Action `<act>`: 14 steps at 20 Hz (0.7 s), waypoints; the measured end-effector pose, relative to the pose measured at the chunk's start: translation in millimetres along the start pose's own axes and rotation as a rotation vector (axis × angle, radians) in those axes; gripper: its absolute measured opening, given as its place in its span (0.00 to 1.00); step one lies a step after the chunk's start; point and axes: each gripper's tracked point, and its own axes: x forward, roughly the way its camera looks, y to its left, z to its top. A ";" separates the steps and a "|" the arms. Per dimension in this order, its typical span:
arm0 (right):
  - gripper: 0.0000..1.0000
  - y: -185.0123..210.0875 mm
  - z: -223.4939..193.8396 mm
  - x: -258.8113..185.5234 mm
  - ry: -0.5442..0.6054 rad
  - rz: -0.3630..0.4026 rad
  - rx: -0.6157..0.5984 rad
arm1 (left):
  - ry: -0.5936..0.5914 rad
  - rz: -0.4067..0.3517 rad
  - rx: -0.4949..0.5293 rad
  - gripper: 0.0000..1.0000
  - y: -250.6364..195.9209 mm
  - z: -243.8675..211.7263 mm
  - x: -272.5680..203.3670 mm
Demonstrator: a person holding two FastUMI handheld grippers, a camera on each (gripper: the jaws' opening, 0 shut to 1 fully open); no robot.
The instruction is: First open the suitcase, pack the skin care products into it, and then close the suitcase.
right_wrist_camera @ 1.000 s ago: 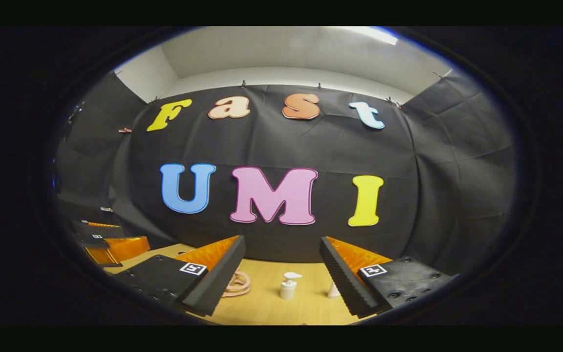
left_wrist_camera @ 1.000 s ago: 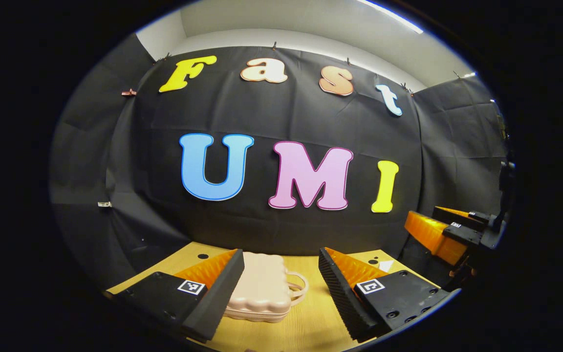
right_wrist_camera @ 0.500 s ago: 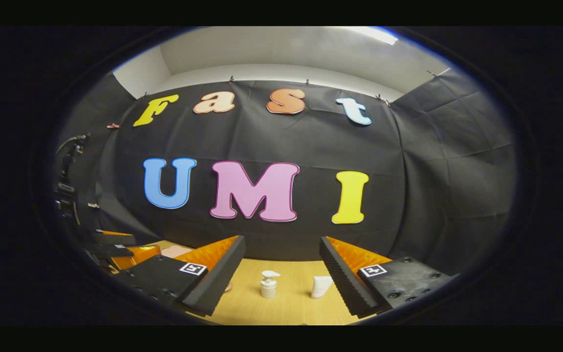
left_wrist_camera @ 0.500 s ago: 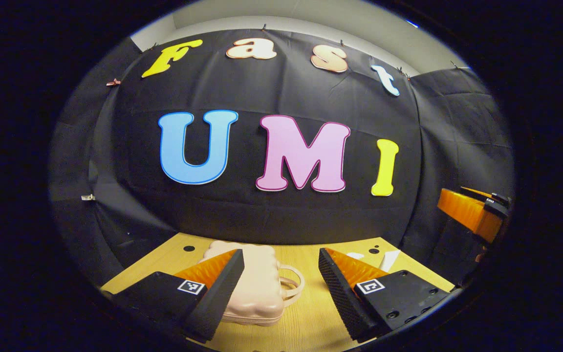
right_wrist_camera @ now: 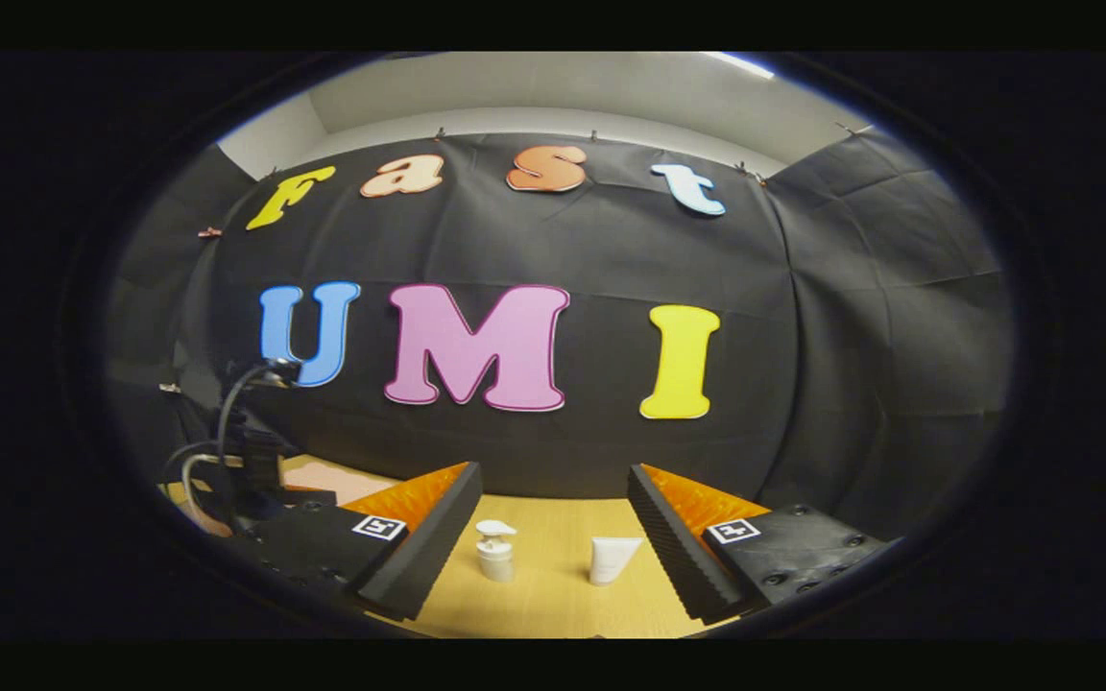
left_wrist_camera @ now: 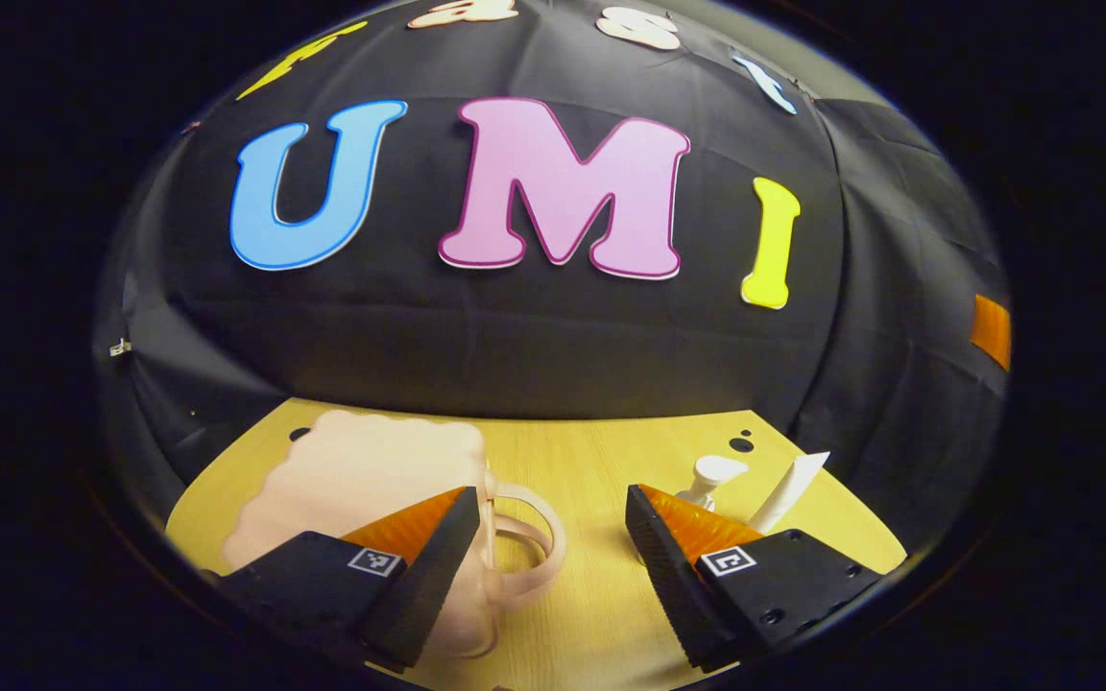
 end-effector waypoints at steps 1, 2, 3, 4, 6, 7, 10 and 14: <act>0.97 -5.0 -6.2 4.2 0.013 -0.004 -0.012 | 0.029 -0.007 0.002 0.97 -5.9 -8.2 15.4; 0.97 -14.4 -12.4 9.6 0.028 -0.023 -0.030 | 0.062 -0.002 0.005 0.97 -6.9 -19.2 29.1; 0.98 -27.0 -16.9 14.2 0.044 -0.050 -0.037 | 0.099 0.018 0.006 0.97 -5.0 -29.9 41.3; 0.98 -35.1 -20.4 16.5 0.053 -0.067 -0.029 | 0.134 0.041 0.002 0.97 -2.3 -40.7 52.2; 0.97 -47.1 -28.4 20.4 0.073 -0.092 -0.006 | 0.187 0.075 0.016 0.97 -0.9 -58.0 69.5; 0.97 -48.4 -36.5 20.8 0.091 -0.090 -0.001 | 0.170 0.086 0.062 0.97 0.6 -53.3 80.4; 0.97 -49.0 -58.0 21.1 0.141 -0.065 -0.014 | 0.232 0.089 0.093 0.85 -8.4 -69.1 98.8; 0.97 -44.8 -69.0 23.5 0.174 -0.039 0.019 | 0.344 0.172 0.094 0.75 0.2 -101.9 115.5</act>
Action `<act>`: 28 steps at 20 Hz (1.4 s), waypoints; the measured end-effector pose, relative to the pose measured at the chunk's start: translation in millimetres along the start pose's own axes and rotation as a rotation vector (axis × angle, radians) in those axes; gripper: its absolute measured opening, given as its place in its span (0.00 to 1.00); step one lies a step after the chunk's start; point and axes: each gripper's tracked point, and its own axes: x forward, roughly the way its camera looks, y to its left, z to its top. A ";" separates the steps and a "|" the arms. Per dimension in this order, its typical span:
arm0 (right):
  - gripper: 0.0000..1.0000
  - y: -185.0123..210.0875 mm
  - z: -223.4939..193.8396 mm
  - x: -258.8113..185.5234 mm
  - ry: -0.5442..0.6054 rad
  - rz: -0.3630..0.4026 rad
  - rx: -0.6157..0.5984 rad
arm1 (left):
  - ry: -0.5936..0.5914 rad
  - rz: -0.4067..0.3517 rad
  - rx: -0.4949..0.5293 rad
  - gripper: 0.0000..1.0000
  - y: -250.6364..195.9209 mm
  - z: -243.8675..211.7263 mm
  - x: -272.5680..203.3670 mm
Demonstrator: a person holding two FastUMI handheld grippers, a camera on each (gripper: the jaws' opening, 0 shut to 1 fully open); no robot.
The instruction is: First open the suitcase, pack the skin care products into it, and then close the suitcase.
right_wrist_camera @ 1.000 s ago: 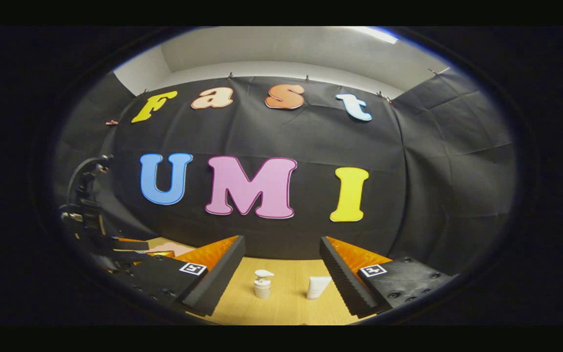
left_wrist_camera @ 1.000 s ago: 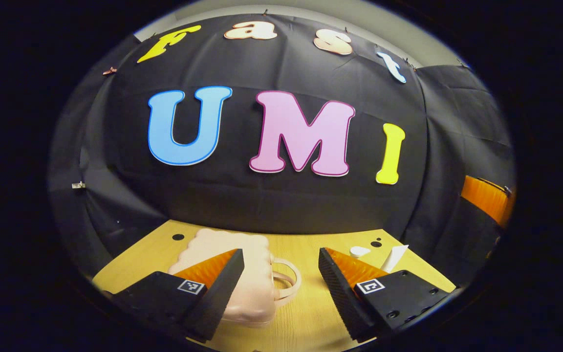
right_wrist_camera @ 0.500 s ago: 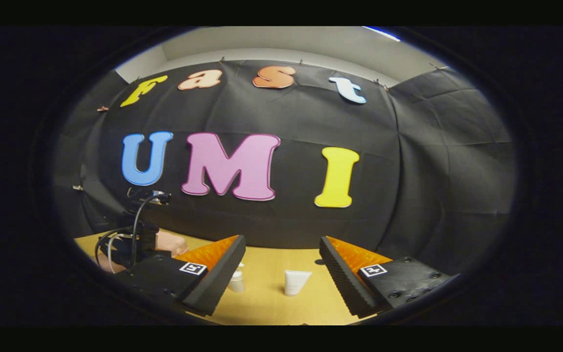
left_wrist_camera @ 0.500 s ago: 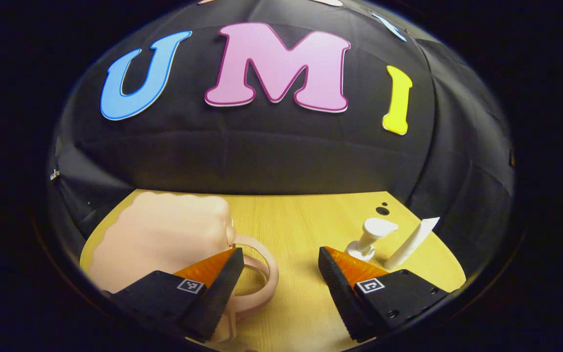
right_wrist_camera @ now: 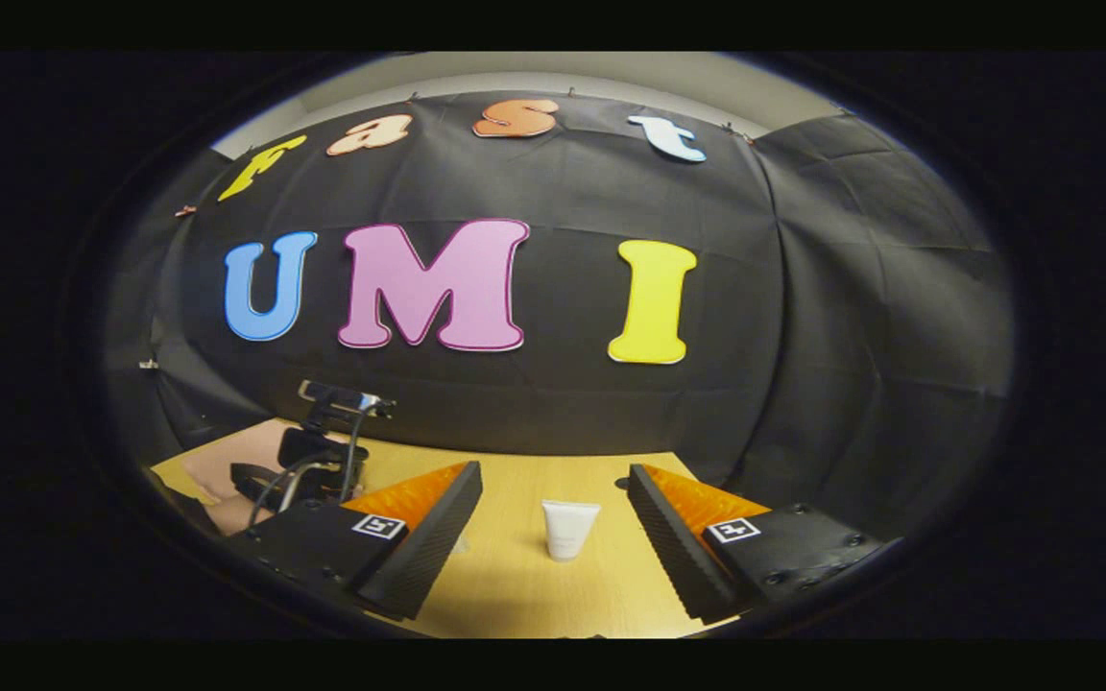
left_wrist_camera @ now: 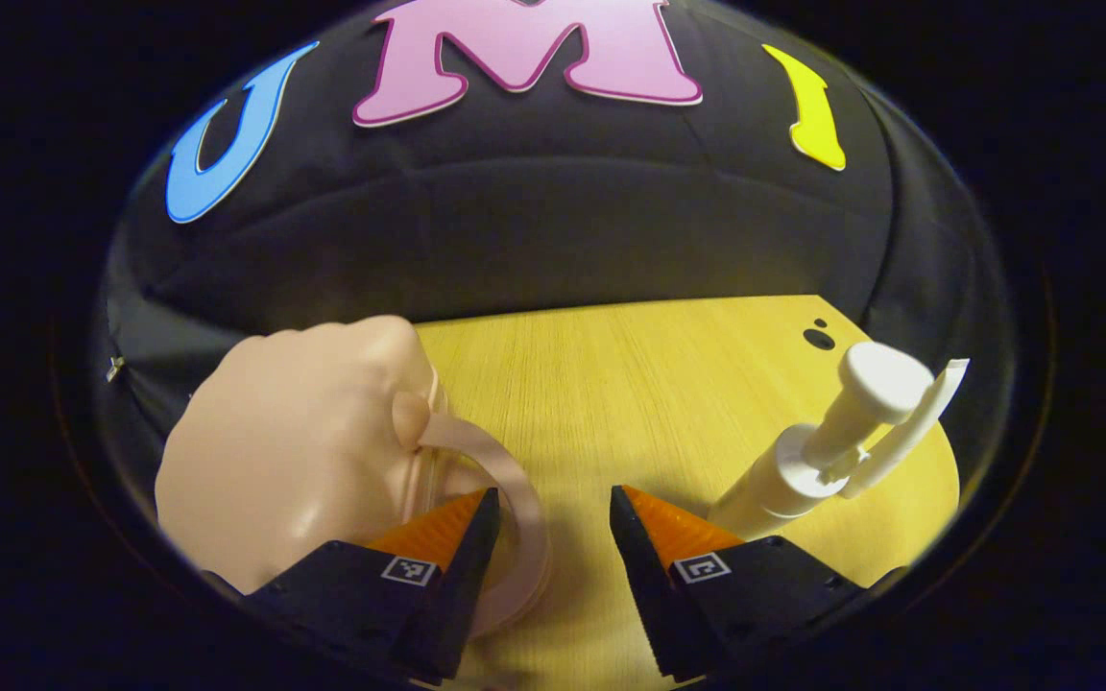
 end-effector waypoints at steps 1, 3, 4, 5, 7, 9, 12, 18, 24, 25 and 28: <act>0.97 2.2 -3.2 1.2 0.003 0.009 0.001 | 0.006 0.013 0.015 0.73 2.7 -1.8 5.6; 0.97 4.8 -9.0 4.0 0.017 0.024 -0.007 | 0.051 0.021 0.012 0.55 3.3 -8.1 13.7; 0.97 5.0 -9.7 4.7 0.021 0.028 -0.007 | 0.069 0.049 0.013 0.53 12.2 -12.7 16.8; 0.97 6.0 -9.4 6.0 0.023 0.028 -0.007 | 0.091 0.038 -0.014 0.43 14.1 -16.0 23.4; 0.98 7.0 -10.5 8.6 0.020 0.024 -0.016 | 0.115 0.015 -0.001 0.23 11.6 -15.0 18.5; 0.98 9.4 -8.8 11.8 0.013 0.022 -0.020 | 0.141 -0.053 0.033 0.20 7.5 -13.7 13.0; 0.97 16.9 -2.4 13.5 0.002 0.030 -0.022 | 0.108 -0.103 -0.064 0.16 4.9 14.6 -7.8; 0.97 38.8 6.2 16.6 -0.027 0.070 -0.037 | 0.015 -0.083 -0.082 0.14 70.1 102.1 -90.5; 0.98 66.0 1.6 17.8 -0.011 0.109 -0.024 | -0.013 0.000 -0.057 0.14 199.7 151.4 -142.3; 0.98 68.9 0.1 16.8 -0.005 0.112 -0.023 | -0.020 0.032 -0.032 0.14 227.1 154.8 -146.4; 0.98 72.5 0.0 15.2 0.001 0.106 -0.030 | -0.028 0.148 0.037 0.14 309.2 152.1 -151.1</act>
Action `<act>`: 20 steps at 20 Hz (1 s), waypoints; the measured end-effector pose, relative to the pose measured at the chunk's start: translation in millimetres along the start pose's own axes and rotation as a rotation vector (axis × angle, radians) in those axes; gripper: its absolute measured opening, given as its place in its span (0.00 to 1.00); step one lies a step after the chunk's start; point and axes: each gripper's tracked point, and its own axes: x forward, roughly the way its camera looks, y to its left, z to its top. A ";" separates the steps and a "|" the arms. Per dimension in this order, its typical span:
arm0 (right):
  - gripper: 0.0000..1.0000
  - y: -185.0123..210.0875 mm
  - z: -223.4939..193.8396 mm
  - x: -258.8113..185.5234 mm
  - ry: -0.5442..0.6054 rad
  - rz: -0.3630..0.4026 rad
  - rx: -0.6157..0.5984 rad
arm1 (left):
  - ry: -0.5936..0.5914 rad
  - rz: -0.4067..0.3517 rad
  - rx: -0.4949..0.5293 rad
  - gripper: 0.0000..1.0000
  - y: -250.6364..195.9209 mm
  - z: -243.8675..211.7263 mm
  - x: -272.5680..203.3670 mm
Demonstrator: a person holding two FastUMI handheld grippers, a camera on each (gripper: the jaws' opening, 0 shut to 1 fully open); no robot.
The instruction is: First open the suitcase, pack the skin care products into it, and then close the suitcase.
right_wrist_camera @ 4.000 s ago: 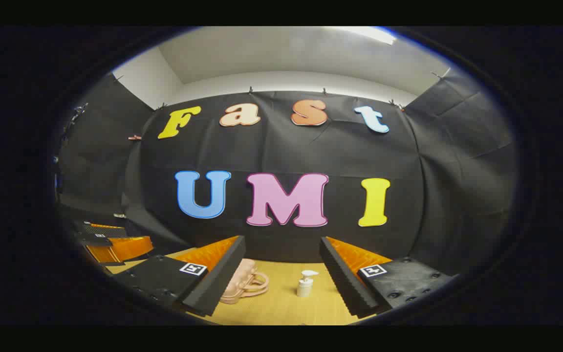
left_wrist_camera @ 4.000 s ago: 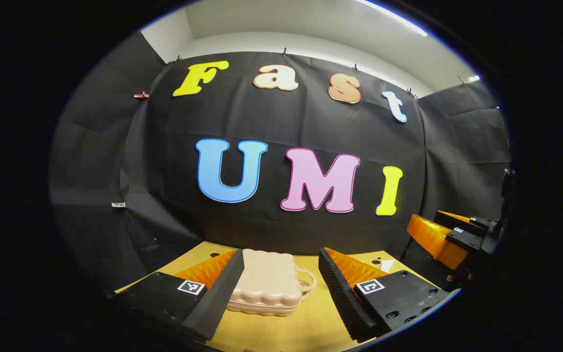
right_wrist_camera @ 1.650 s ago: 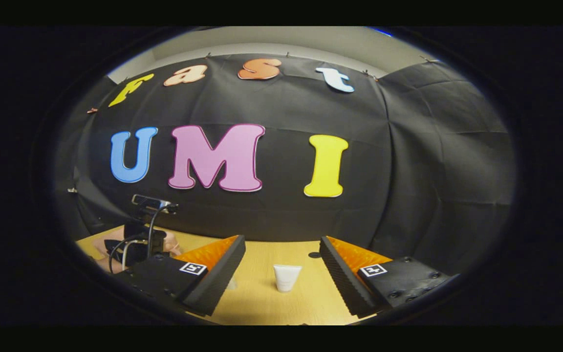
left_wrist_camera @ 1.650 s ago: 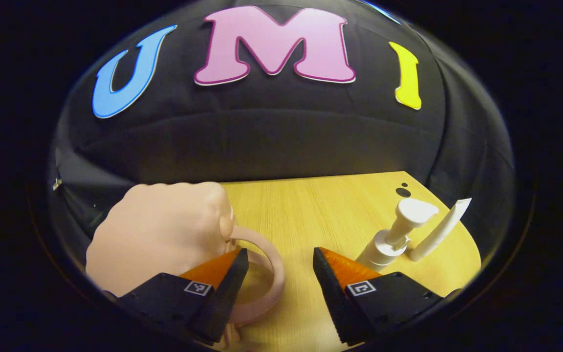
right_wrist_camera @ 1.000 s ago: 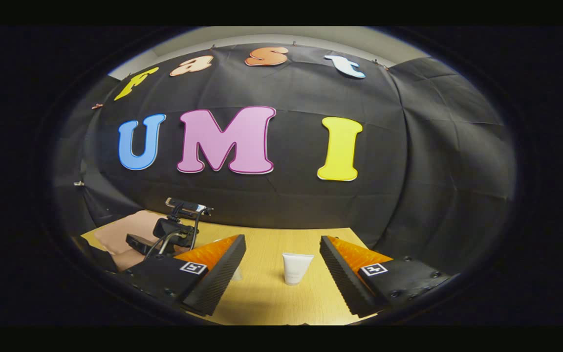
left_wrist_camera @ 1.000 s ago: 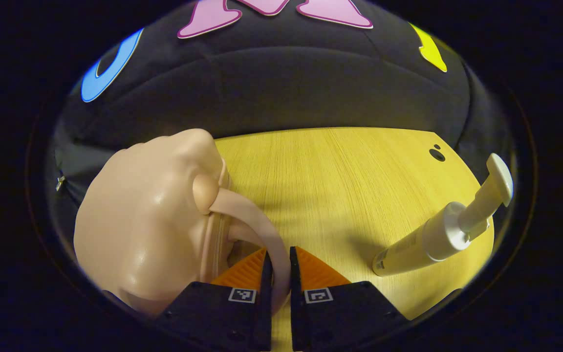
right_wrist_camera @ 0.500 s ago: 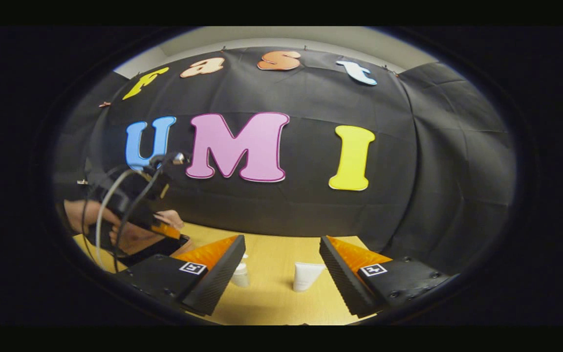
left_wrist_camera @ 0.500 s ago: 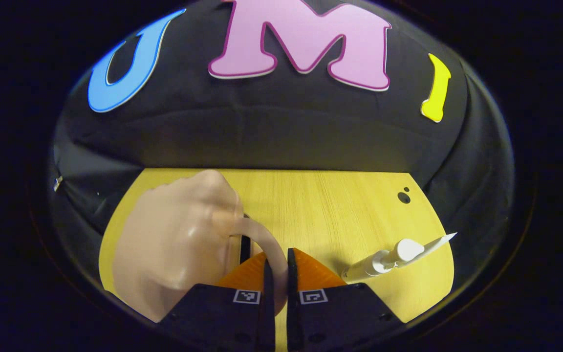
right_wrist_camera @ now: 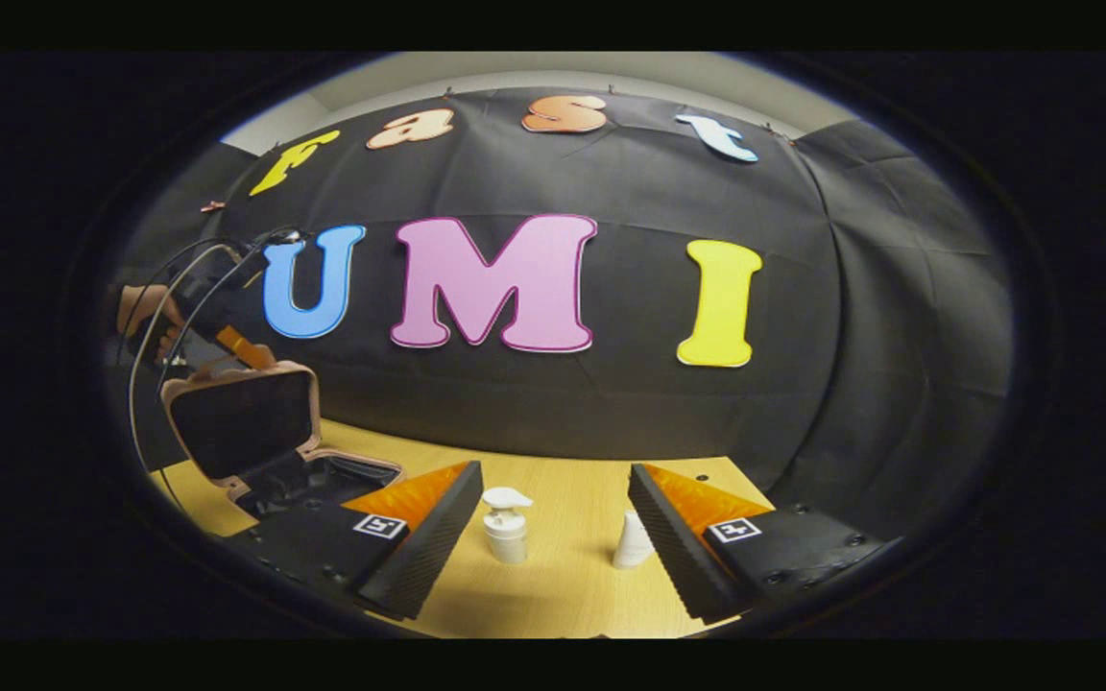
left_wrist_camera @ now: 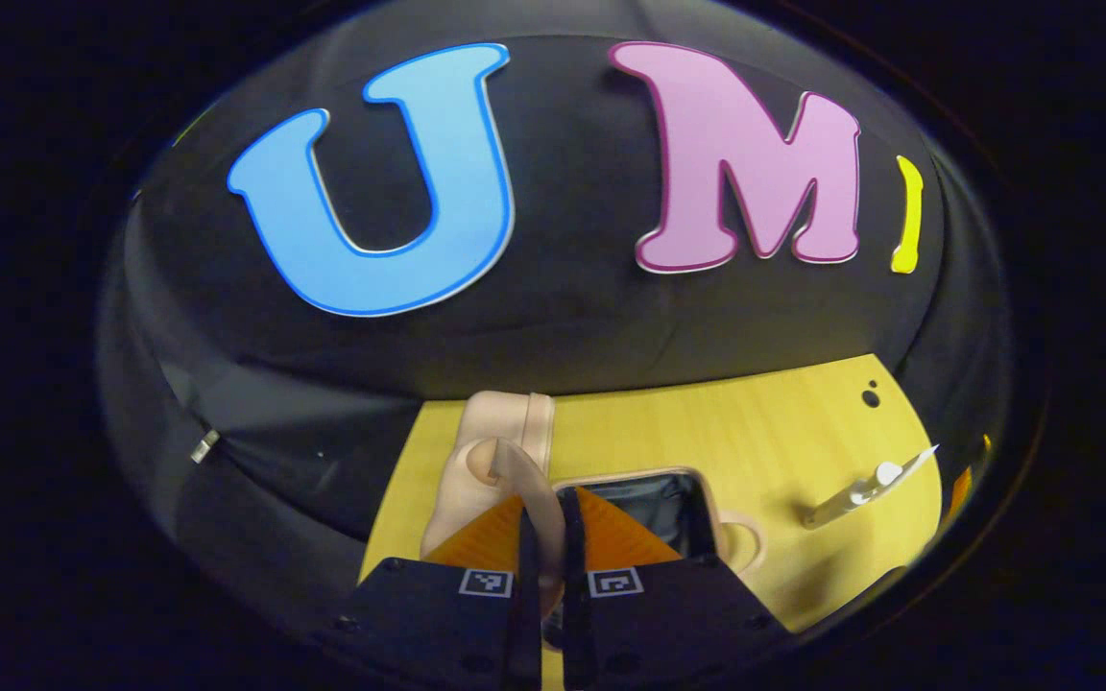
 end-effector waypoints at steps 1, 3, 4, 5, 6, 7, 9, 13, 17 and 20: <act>0.98 0.6 -0.6 -0.9 0.003 -0.002 -0.004 | -0.007 0.037 0.020 0.14 28.1 -2.1 4.3; 0.98 3.0 -2.1 -1.6 0.018 -0.006 -0.021 | -0.043 0.133 0.062 0.14 83.9 -5.4 19.5; 1.00 2.6 -2.1 -2.8 0.021 -0.012 -0.037 | -0.052 0.159 0.083 0.14 107.1 -11.3 30.4; 0.97 1.7 -1.6 -3.5 0.024 -0.022 -0.053 | -0.052 0.173 0.092 0.12 125.4 -20.3 41.3; 0.97 1.9 -3.7 -3.8 0.034 -0.030 -0.064 | -0.056 0.182 0.095 0.12 143.0 -27.1 54.3; 0.97 0.8 -5.8 -3.6 0.045 -0.044 -0.072 | -0.057 0.194 0.099 0.12 158.4 -35.5 67.1; 0.97 -1.4 -7.7 -2.9 0.062 -0.083 -0.083 | -0.026 0.224 0.110 0.12 186.4 -58.1 90.2; 0.97 7.7 -3.4 -2.6 0.032 -0.123 -0.164 | 0.012 0.202 0.069 0.12 231.2 -117.0 158.6; 0.96 20.7 -27.4 -2.2 0.083 -0.134 -0.181 | 0.120 0.154 0.005 0.12 235.4 -180.5 211.0; 0.97 26.3 -39.4 -6.9 0.115 -0.153 -0.167 | 0.124 0.149 -0.056 0.12 234.4 -201.5 225.0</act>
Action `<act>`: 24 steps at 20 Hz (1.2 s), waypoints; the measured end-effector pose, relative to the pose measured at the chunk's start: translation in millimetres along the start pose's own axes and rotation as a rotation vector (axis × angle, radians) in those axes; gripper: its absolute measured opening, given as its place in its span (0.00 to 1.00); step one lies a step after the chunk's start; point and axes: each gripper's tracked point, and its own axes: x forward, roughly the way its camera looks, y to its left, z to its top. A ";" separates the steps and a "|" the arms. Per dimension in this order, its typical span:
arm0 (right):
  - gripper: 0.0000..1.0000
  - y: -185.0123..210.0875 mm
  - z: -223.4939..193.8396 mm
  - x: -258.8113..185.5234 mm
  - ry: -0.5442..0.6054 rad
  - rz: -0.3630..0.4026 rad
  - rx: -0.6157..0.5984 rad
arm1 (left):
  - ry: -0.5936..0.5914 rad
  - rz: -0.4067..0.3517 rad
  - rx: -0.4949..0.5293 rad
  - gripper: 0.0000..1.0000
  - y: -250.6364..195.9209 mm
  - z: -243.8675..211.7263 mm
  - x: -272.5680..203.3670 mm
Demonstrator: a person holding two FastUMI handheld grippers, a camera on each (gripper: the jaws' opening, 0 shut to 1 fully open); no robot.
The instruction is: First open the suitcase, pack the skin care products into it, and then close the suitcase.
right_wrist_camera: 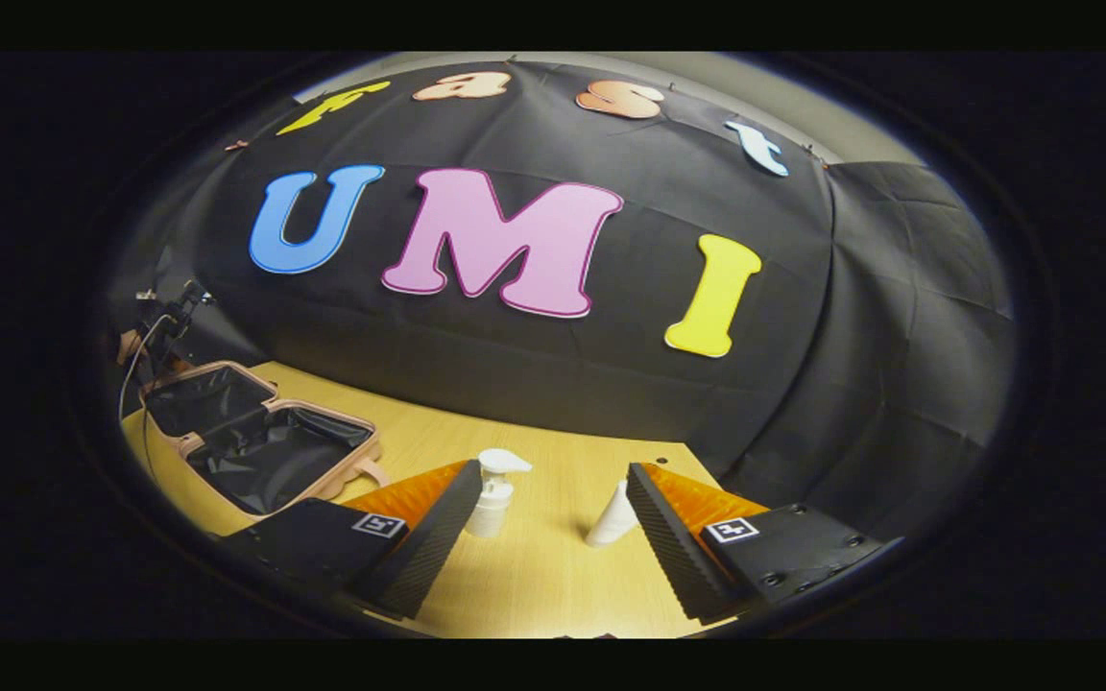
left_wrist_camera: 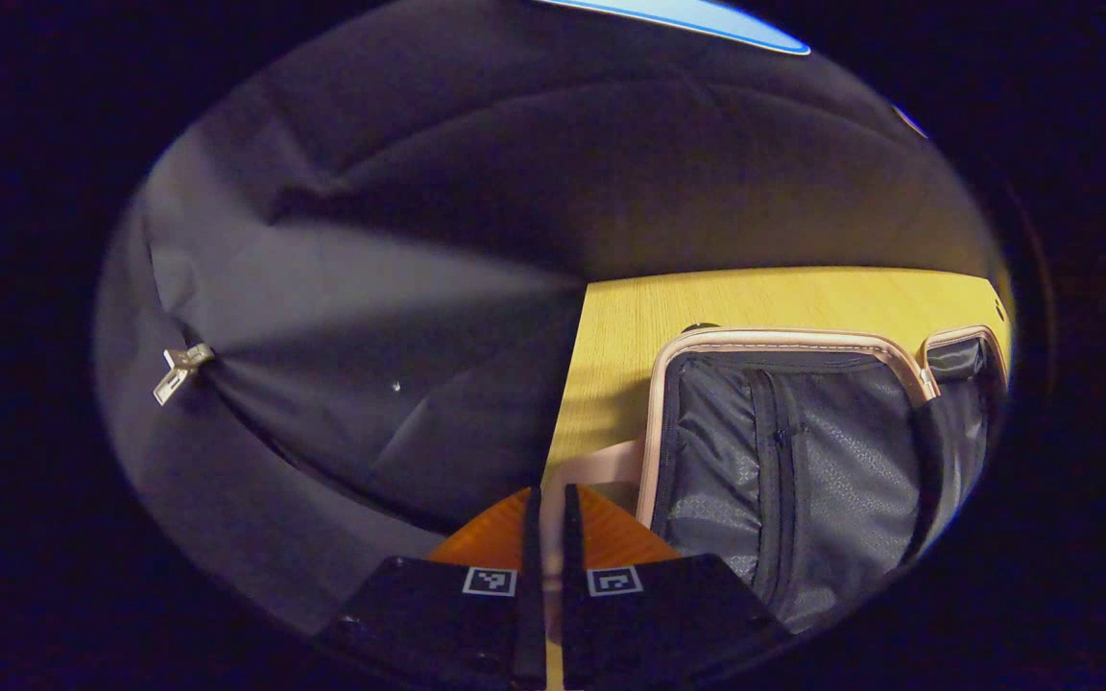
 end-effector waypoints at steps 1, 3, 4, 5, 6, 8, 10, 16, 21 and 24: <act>0.96 2.6 -1.2 -1.2 0.003 -0.001 0.005 | -0.002 0.003 -0.019 0.13 -0.9 -4.1 1.2; 0.97 7.9 1.8 -1.4 -0.006 -0.001 0.016 | -0.001 0.057 -0.023 0.15 6.9 -7.9 2.0; 0.96 9.8 1.3 -0.5 -0.005 0.003 0.021 | -0.011 0.102 -0.027 0.27 17.9 -6.5 0.0; 0.96 10.8 2.8 -0.5 -0.009 0.005 0.025 | -0.038 0.092 -0.048 0.35 17.1 -2.9 -6.7; 0.96 10.2 4.4 0.4 -0.015 0.008 0.030 | -0.075 0.072 -0.071 0.56 15.0 5.0 -19.1; 0.97 7.6 6.6 2.2 -0.025 0.009 0.048 | -0.168 0.070 -0.075 0.99 14.9 29.9 -52.1; 0.97 2.6 8.8 3.8 -0.029 0.011 0.068 | -0.275 0.046 -0.056 0.98 1.5 57.2 -90.7; 0.96 -26.2 15.0 7.2 -0.061 -0.002 0.098 | -0.524 -0.134 -0.093 0.98 -110.9 112.3 -223.8; 0.96 -51.5 3.8 10.2 -0.057 -0.009 0.122 | -0.595 -0.344 -0.099 0.98 -265.7 117.3 -293.6; 0.97 -67.9 -11.5 10.3 -0.040 -0.019 0.137 | -0.604 -0.466 -0.038 0.98 -365.7 90.3 -318.0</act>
